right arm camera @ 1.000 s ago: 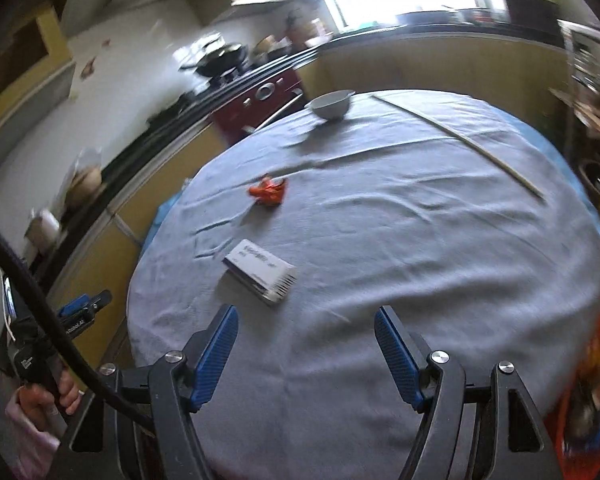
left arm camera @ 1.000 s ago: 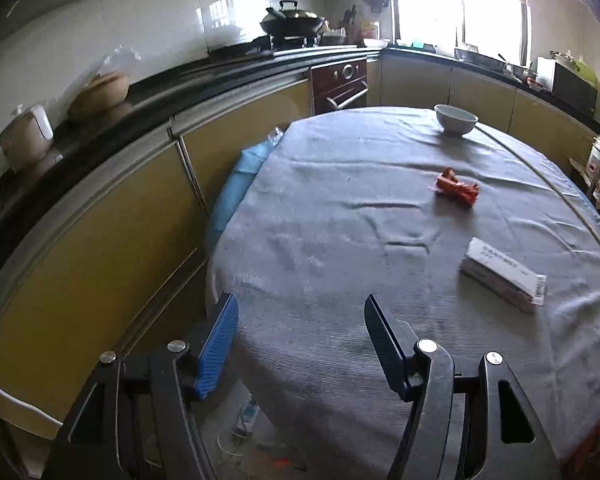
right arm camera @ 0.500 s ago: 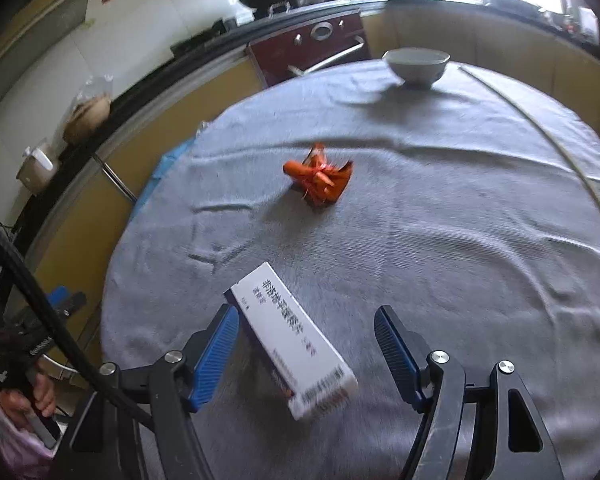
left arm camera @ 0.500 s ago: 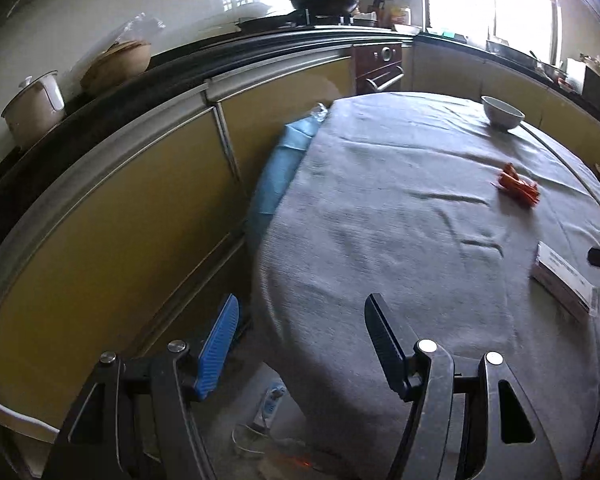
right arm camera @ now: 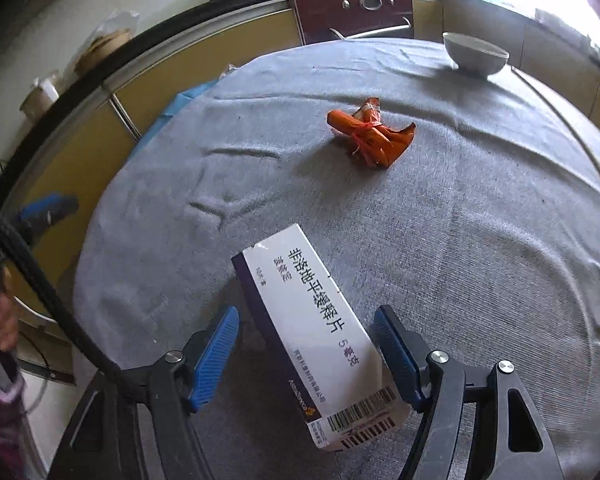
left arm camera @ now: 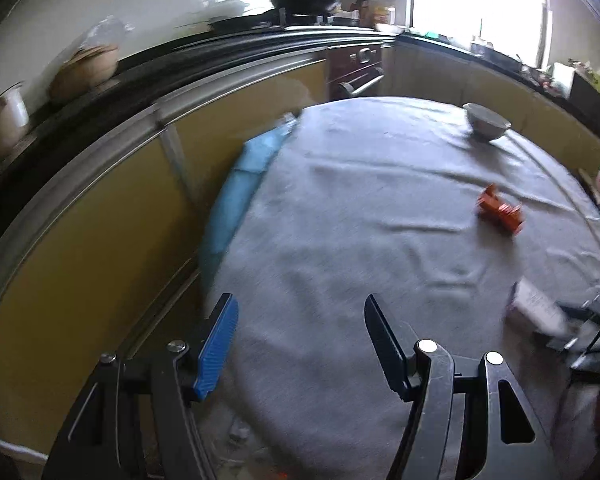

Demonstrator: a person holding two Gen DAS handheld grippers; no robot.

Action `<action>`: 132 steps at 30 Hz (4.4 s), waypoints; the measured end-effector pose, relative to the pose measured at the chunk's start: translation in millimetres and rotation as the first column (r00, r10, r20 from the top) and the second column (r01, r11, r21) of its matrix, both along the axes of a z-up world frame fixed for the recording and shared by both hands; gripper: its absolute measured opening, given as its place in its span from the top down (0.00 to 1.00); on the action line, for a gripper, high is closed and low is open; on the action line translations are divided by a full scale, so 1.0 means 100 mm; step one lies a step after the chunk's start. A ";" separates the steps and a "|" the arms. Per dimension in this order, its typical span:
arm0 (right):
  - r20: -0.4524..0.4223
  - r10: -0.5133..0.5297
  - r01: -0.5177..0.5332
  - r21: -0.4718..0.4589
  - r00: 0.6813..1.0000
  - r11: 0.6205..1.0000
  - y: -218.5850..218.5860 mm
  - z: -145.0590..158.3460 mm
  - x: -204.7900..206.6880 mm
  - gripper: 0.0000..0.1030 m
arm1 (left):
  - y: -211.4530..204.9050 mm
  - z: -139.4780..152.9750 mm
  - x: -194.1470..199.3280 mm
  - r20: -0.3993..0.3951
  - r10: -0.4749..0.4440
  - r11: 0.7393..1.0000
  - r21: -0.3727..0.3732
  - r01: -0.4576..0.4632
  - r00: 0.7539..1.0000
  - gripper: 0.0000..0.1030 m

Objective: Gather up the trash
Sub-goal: 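Grasp the white-and-purple medicine box with the right tool while the left grasps the orange wrapper, then lift the white box with the right tool while the left lifts the orange wrapper, then carry the held white box and orange wrapper toward the red basket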

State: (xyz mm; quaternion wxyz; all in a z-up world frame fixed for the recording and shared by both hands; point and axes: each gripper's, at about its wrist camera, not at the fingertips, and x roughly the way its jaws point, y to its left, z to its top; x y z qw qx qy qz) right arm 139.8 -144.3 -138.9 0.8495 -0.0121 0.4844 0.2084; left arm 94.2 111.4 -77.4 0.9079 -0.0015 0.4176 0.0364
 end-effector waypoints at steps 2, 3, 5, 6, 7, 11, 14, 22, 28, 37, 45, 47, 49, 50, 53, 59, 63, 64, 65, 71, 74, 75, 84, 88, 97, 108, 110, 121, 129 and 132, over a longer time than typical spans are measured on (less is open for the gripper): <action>0.037 0.013 -0.011 -0.060 0.999 0.998 0.05 -0.01 -0.06 0.45 | -0.14 0.08 0.16 0.000 -0.044 0.998 -0.040 0.044 0.999 0.35; 0.053 0.024 -0.020 -0.082 0.998 0.996 0.08 -0.01 -0.10 0.48 | -0.23 0.12 0.26 -0.006 -0.070 0.996 -0.063 0.070 0.998 0.35; 0.062 0.028 -0.022 -0.085 0.998 0.996 0.08 0.00 -0.14 0.51 | -0.39 0.17 0.44 -0.018 -0.104 0.990 -0.101 0.102 0.994 0.35; 0.064 0.026 -0.021 -0.084 0.998 0.996 0.08 0.01 -0.15 0.51 | -0.50 0.20 0.57 -0.025 -0.131 0.983 -0.131 0.126 0.991 0.35; 0.065 0.023 -0.017 -0.081 0.998 0.997 0.06 0.01 -0.18 0.52 | -0.58 0.20 0.66 -0.034 -0.146 0.979 -0.146 0.140 0.989 0.35; 0.057 -0.009 0.011 -0.034 0.998 0.999 -0.06 0.01 -0.27 0.52 | -0.98 0.11 1.14 -0.113 -0.190 0.964 -0.209 0.163 0.975 0.35; 0.047 -0.047 0.047 0.003 0.998 0.999 -0.23 0.01 -0.36 0.52 | -1.24 -0.07 1.46 -0.206 -0.191 0.956 -0.261 0.134 0.960 0.35; 0.034 -0.185 0.179 0.125 0.982 0.976 -0.87 0.12 -0.68 0.52 | -1.81 -0.41 1.95 -0.325 -0.155 0.956 -0.288 0.058 0.933 0.35; 0.020 -0.270 0.261 0.203 0.963 0.944 -1.24 0.13 -0.88 0.52 | -1.98 -0.58 2.00 -0.358 -0.108 0.966 -0.258 0.013 0.928 0.35; 0.017 -0.328 0.312 0.265 0.944 0.912 -1.49 0.17 -1.07 0.52 | -2.00 -0.59 1.94 -0.314 -0.115 0.967 -0.251 0.034 0.942 0.60; 0.047 -0.376 0.345 0.304 0.925 0.888 -1.61 0.30 -1.26 0.52 | -2.12 -0.31 1.43 -0.238 -0.215 0.965 -0.199 0.170 0.947 0.69; 0.052 -0.386 0.353 0.310 0.921 0.883 -1.61 0.32 -1.31 0.52 | -2.14 -0.24 1.28 -0.217 -0.245 0.960 -0.192 0.205 0.945 0.69; 0.060 -0.395 0.358 0.315 0.917 0.879 -1.61 0.35 -1.37 0.52 | -2.15 -0.16 1.08 -0.200 -0.276 0.954 -0.178 0.242 0.940 0.68; 0.064 -0.399 0.360 0.318 0.915 0.877 -1.61 0.36 -1.40 0.52 | -2.14 -0.12 0.98 -0.193 -0.289 0.951 -0.169 0.259 0.938 0.69; 0.080 -0.410 0.365 0.323 0.909 0.873 -1.58 0.40 -1.49 0.52 | -2.13 -0.04 0.70 -0.171 -0.325 0.942 -0.147 0.302 0.930 0.68; 0.106 -0.431 0.377 0.330 0.896 0.866 -1.56 0.46 -1.68 0.52 | -2.16 0.07 0.19 -0.115 -0.364 0.931 -0.041 0.362 0.924 0.68; 0.118 -0.448 0.391 0.328 0.886 0.860 -1.57 0.49 -1.80 0.52 | -2.21 0.15 -0.17 -0.075 -0.389 0.920 0.017 0.391 0.918 0.68; 0.119 -0.455 0.397 0.330 0.883 0.857 -1.57 0.50 -1.84 0.52 | -2.22 0.16 -0.24 -0.067 -0.395 0.917 0.024 0.398 0.916 0.68; 0.120 -0.460 0.401 0.334 0.880 0.853 -1.58 0.50 -1.88 0.52 | -2.24 0.19 -0.32 -0.053 -0.403 0.913 0.037 0.405 0.914 0.68; 0.119 -0.488 0.423 0.351 0.865 0.835 -1.60 0.54 -2.04 0.52 | -2.34 0.28 -0.72 0.009 -0.443 0.890 0.123 0.439 0.896 0.68; 0.118 -0.502 0.432 0.367 0.857 0.824 -1.62 0.56 -2.10 0.52 | -2.38 0.33 -0.87 0.027 -0.464 0.878 0.148 0.456 0.885 0.68; 0.121 -0.506 0.435 0.369 0.854 0.821 -1.62 0.57 -2.12 0.52 | -2.39 0.35 -0.92 0.034 -0.469 0.875 0.156 0.459 0.882 0.68; 0.123 -0.527 0.448 0.388 0.841 0.805 -1.63 0.64 -2.22 0.52 | -2.42 0.45 -1.16 0.076 -0.488 0.861 0.206 0.465 0.869 0.68; 0.121 -0.531 0.448 0.401 0.839 0.799 -1.63 0.67 -2.24 0.52 | -2.42 0.49 -1.24 0.092 -0.493 0.857 0.224 0.465 0.865 0.68; 0.144 -0.532 0.437 0.417 0.834 0.797 -1.62 0.76 -2.31 0.52 | -2.48 0.58 -1.38 0.121 -0.509 0.845 0.259 0.468 0.852 0.68; 0.145 -0.540 0.435 0.441 0.829 0.785 -1.69 0.79 -2.37 0.52 | -2.58 0.60 -1.46 0.124 -0.528 0.832 0.272 0.483 0.840 0.68; 0.143 -0.543 0.436 0.445 0.828 0.782 -1.70 0.78 -2.38 0.52 | -2.60 0.59 -1.46 0.122 -0.530 0.831 0.275 0.485 0.839 0.68; 0.132 -0.558 0.446 0.464 0.819 0.765 -1.78 0.76 -2.42 0.52 | -2.73 0.55 -1.47 0.106 -0.549 0.816 0.282 0.505 0.829 0.68; 0.124 -0.572 0.458 0.475 0.811 0.752 -1.85 0.74 -2.46 0.52 | -2.83 0.53 -1.49 0.097 -0.560 0.807 0.287 0.516 0.822 0.68; 0.123 -0.577 0.462 0.478 0.807 0.747 -1.88 0.74 -2.48 0.52 | -2.86 0.52 -1.49 0.093 -0.566 0.803 0.289 0.521 0.819 0.68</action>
